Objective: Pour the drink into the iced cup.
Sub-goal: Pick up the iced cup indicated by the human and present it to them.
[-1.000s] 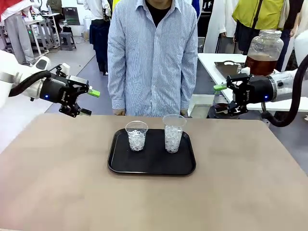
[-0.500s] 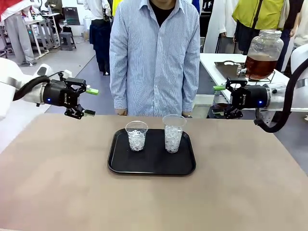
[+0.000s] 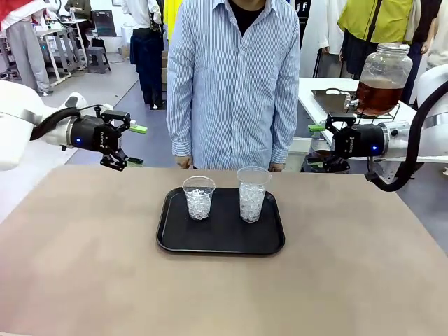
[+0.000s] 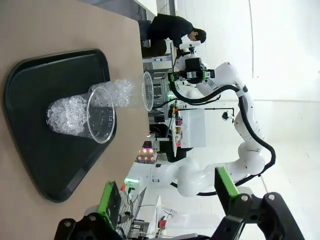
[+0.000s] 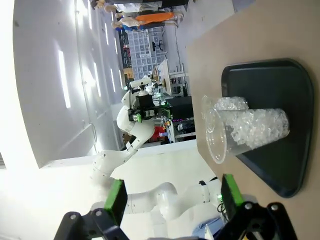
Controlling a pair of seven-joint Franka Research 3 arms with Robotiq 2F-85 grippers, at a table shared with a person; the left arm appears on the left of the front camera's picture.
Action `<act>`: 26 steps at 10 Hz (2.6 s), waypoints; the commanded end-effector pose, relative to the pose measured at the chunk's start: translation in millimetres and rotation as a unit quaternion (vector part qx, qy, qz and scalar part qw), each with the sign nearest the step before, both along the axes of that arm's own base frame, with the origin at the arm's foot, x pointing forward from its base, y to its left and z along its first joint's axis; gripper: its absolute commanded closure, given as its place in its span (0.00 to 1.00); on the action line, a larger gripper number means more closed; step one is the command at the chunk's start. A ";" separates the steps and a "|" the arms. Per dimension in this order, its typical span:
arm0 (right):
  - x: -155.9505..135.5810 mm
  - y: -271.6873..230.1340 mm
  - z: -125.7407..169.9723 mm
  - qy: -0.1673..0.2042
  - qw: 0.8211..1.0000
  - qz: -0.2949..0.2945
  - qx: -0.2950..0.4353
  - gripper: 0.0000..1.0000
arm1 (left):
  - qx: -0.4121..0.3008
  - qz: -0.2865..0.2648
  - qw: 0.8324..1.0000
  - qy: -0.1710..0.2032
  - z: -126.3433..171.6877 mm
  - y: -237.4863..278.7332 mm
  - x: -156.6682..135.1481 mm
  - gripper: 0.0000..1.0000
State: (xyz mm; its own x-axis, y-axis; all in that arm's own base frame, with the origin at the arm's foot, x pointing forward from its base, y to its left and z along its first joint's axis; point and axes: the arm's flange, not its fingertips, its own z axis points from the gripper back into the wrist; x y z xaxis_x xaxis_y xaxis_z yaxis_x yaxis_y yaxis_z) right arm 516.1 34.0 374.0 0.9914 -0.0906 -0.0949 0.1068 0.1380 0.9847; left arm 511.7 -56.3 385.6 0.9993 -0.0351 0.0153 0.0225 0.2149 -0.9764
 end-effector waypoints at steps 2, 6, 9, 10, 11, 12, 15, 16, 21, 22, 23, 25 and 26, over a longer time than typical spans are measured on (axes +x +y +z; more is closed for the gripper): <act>-0.9 -1.3 0.0 0.000 1.000 -0.005 -0.002 0.00 | 0.002 0.006 1.000 -0.012 1.0 2.6 -7.3 0.00; -0.9 -1.3 0.0 0.000 1.000 -0.005 -0.002 0.00 | 0.002 0.006 1.000 -0.012 1.0 2.6 -7.3 0.00; -0.9 -1.3 0.0 0.000 1.000 -0.005 -0.002 0.00 | 0.002 0.006 1.000 -0.012 1.0 2.6 -7.3 0.00; -0.9 -1.3 0.0 0.000 1.000 -0.005 -0.002 0.00 | 0.002 0.006 1.000 -0.012 1.0 2.6 -7.3 0.00; -0.9 -1.3 0.0 0.000 1.000 -0.005 -0.002 0.00 | 0.002 0.006 1.000 -0.012 1.0 2.6 -7.3 0.00; -0.9 -1.3 0.0 0.000 1.000 -0.005 -0.002 0.00 | 0.002 0.006 1.000 -0.012 1.0 2.6 -7.3 0.00; -0.9 -1.3 0.0 0.000 1.000 -0.005 -0.002 0.00 | 0.002 0.006 1.000 -0.012 1.0 2.6 -7.3 0.00; -0.9 -1.3 0.0 0.000 1.000 -0.005 -0.002 0.00 | 0.002 0.006 1.000 -0.012 1.0 2.6 -7.3 0.00; -0.9 -1.3 0.0 0.000 1.000 -0.005 -0.002 0.00 | 0.002 0.006 1.000 -0.012 1.0 2.6 -7.3 0.00; -0.9 -1.3 0.0 0.000 1.000 -0.005 -0.002 0.00 | 0.002 0.006 1.000 -0.012 1.0 2.6 -7.3 0.00; -0.9 -1.3 0.0 0.000 1.000 -0.005 -0.002 0.00 | 0.002 0.006 1.000 -0.012 1.0 2.6 -7.3 0.00; -0.9 -1.3 0.0 0.000 1.000 -0.005 -0.002 0.00 | 0.002 0.006 1.000 -0.012 1.0 2.6 -7.3 0.00; -0.9 -1.3 0.0 0.000 1.000 -0.005 -0.002 0.00 | 0.002 0.006 1.000 -0.012 1.0 2.6 -7.3 0.00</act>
